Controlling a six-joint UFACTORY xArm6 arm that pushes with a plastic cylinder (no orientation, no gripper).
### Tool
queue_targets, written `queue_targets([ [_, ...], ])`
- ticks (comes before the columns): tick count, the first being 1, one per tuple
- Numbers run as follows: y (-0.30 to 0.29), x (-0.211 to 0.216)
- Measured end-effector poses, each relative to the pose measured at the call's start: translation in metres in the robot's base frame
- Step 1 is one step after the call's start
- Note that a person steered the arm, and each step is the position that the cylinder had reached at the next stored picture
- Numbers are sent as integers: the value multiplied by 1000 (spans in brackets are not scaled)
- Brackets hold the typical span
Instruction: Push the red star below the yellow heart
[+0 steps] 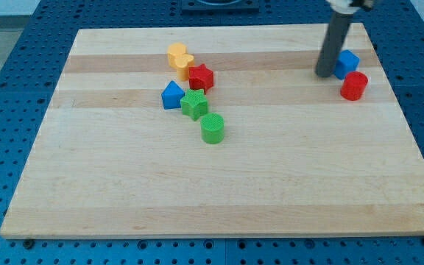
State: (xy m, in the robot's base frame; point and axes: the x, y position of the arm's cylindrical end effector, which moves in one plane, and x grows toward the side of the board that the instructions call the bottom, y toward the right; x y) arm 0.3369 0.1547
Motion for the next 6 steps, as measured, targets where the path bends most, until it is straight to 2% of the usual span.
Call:
queue_targets([
  [1,-91,20],
  [4,-104,19],
  [5,-125,17],
  [6,-181,5],
])
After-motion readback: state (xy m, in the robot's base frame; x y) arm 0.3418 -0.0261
